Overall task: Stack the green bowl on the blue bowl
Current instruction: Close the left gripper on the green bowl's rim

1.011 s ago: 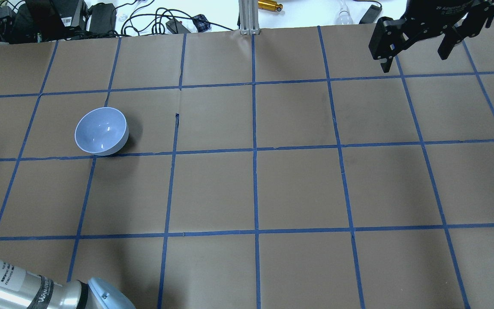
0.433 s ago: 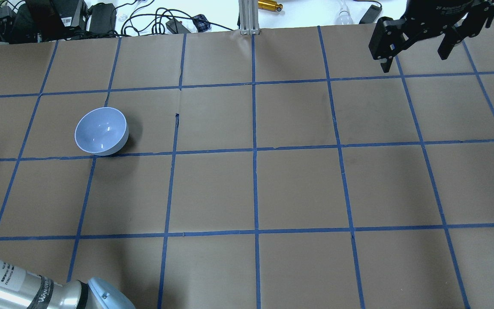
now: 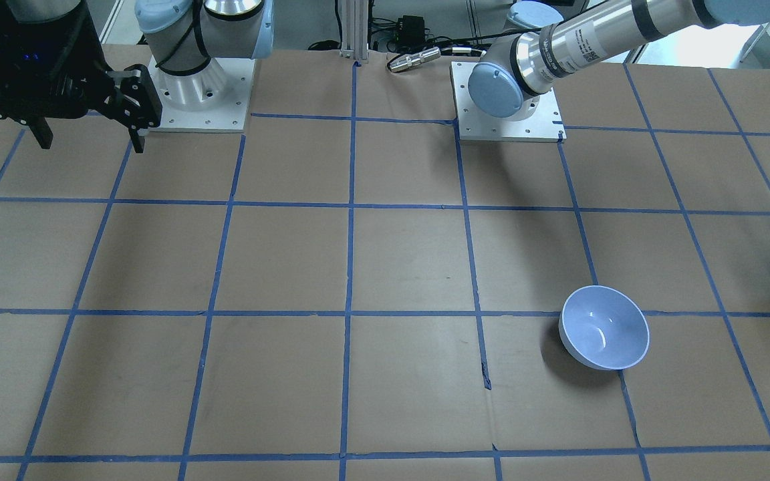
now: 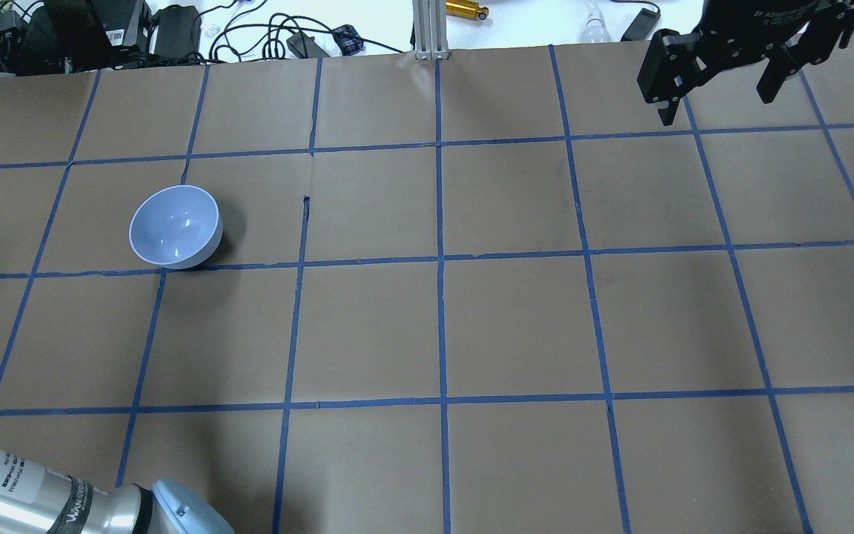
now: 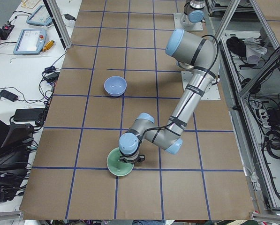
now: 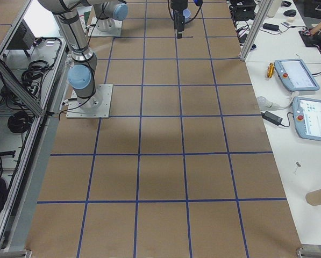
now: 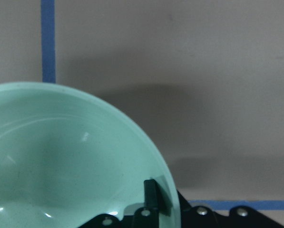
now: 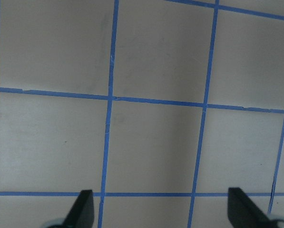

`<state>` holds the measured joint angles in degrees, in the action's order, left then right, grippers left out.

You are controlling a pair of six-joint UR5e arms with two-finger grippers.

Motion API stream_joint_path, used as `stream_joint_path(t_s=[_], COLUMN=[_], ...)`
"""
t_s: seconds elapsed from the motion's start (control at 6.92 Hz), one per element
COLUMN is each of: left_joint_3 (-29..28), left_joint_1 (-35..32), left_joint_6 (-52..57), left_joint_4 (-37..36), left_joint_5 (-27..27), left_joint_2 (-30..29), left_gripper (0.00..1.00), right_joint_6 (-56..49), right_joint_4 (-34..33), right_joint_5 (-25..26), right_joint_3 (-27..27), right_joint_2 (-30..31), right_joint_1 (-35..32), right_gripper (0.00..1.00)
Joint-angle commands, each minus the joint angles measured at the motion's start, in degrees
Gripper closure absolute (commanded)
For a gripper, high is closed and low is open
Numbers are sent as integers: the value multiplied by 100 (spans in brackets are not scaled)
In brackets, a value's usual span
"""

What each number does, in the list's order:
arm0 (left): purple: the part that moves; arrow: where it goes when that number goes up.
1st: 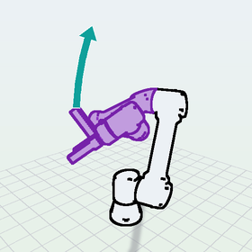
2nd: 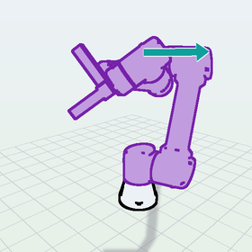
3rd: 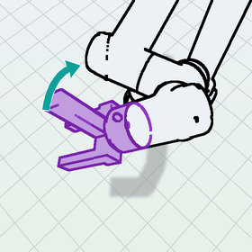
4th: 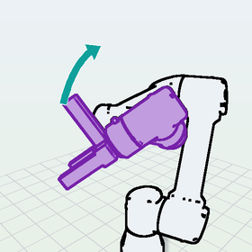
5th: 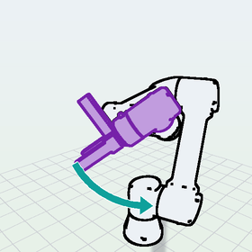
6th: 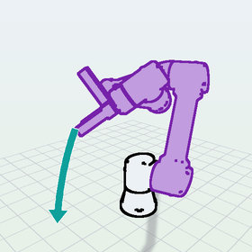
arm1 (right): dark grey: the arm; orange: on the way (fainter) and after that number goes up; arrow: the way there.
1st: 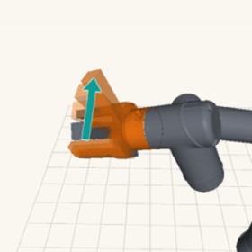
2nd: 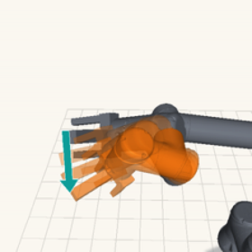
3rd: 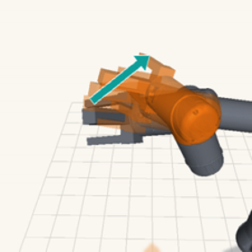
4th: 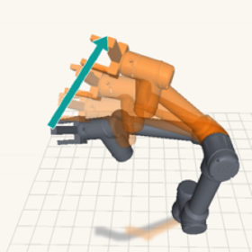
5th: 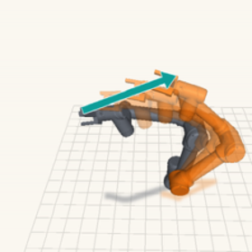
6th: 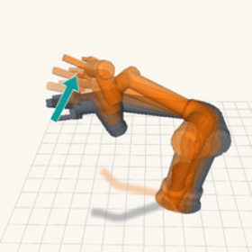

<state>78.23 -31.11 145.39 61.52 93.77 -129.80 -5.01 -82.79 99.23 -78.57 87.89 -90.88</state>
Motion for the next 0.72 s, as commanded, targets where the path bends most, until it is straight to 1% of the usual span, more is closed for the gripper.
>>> stream_joint_path(t_s=[0.0, 0.14, 0.43, 0.58], left_joint_3=[0, -26, -18, -18], left_joint_1=[-9, -104, -350, -491], left_joint_6=[-2, 7, 7, -28], left_joint_4=[9, 44, 219, 490], left_joint_5=[-8, -165, -236, -263], left_joint_2=[34, 182, 533, 709], left_gripper=[100, 100, 100, 100], right_joint_6=[0, 0, 0, 0], right_joint_4=[0, 0, 0, 0], right_joint_5=[0, 0, 0, 0], right_joint_3=[0, 0, 0, 0], right_joint_2=[0, 0, 0, 0], right_joint_1=[0, 0, 0, 0], right_gripper=[0, 0, 0, 0])
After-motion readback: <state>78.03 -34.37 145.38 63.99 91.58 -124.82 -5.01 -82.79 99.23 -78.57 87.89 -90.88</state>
